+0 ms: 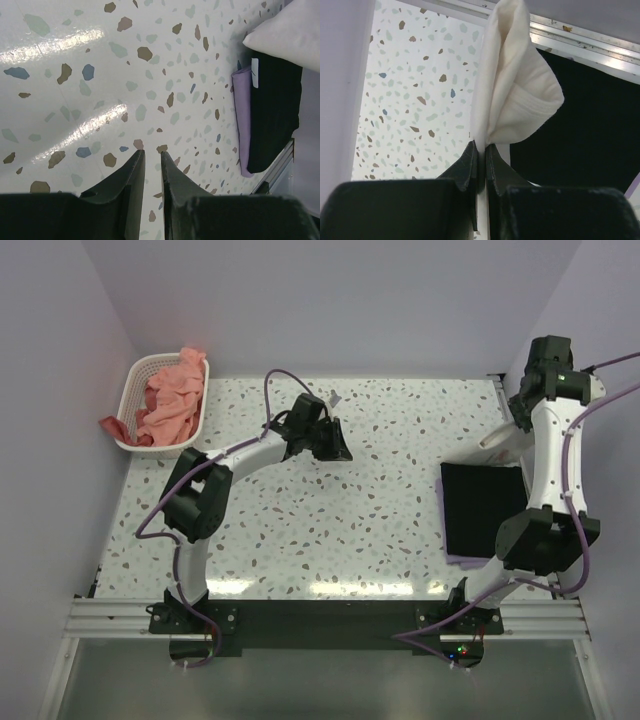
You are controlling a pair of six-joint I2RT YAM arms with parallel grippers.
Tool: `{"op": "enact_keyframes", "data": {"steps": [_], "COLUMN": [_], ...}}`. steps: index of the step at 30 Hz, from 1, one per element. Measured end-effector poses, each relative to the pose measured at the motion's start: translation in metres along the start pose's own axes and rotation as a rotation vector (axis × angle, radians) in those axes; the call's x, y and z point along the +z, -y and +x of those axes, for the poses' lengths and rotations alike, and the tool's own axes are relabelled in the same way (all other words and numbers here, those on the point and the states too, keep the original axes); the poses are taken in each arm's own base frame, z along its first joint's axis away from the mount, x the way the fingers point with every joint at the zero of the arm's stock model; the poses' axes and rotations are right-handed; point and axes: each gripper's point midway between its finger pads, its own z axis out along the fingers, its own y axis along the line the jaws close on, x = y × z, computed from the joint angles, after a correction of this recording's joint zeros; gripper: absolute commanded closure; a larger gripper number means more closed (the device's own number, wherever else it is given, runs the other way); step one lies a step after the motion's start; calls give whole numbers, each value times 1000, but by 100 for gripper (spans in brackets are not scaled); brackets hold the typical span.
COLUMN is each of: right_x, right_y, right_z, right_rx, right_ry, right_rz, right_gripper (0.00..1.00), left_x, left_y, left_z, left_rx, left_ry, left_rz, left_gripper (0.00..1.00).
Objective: Fold and stack the t-shirts
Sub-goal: Neatly place the folded tshirt to the corner
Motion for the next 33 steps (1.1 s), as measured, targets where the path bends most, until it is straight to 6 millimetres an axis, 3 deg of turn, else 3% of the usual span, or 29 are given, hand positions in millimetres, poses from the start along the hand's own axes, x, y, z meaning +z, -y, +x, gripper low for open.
{"op": "enact_keyframes", "data": {"steps": [12,21,31,33], "right_x": [-21,-17,-28,-32], "right_y": [7,28,60,72], "right_z": [-10,0,6,16], "right_rx": [27,18,25,20], "right_ry": [28,11,3,-21], "right_rz": [-38,2,22,24], "right_gripper": [100,100,100,91], "left_x": [1,2,3,4], "left_y": [-5,-7,-9,-10], "left_z": [5,8,10,13], "left_rx": [-4,-6,-8,-9], "left_ry": [-10,-14,-16,-20], "left_rz": [-8,-10,-10,-10], "left_gripper": [76,76,76,76]}}
